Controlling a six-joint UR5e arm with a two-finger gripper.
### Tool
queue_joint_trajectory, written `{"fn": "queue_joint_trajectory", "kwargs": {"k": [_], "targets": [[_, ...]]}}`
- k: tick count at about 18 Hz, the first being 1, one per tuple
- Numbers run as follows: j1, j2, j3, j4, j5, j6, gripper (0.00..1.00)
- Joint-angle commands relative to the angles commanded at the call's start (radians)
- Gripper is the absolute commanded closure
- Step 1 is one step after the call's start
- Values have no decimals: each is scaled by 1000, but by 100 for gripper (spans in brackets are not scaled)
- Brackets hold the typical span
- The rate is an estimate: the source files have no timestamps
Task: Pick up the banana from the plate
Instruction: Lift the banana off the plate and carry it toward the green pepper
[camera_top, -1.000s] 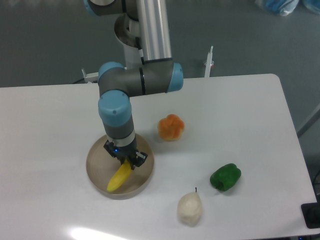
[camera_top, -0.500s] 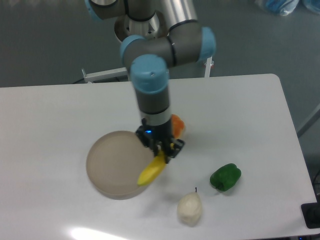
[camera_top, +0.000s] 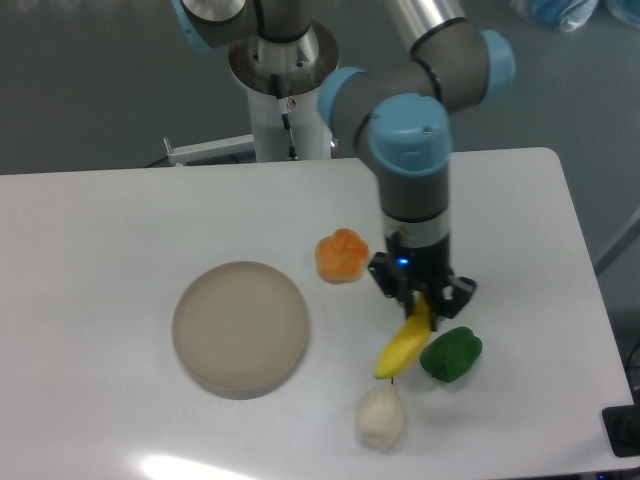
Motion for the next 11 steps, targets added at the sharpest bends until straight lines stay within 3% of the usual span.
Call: {"fn": "queue_joint_trajectory", "kwargs": {"k": [11], "targets": [[25,-9,-1,2,0,37,72]]}}
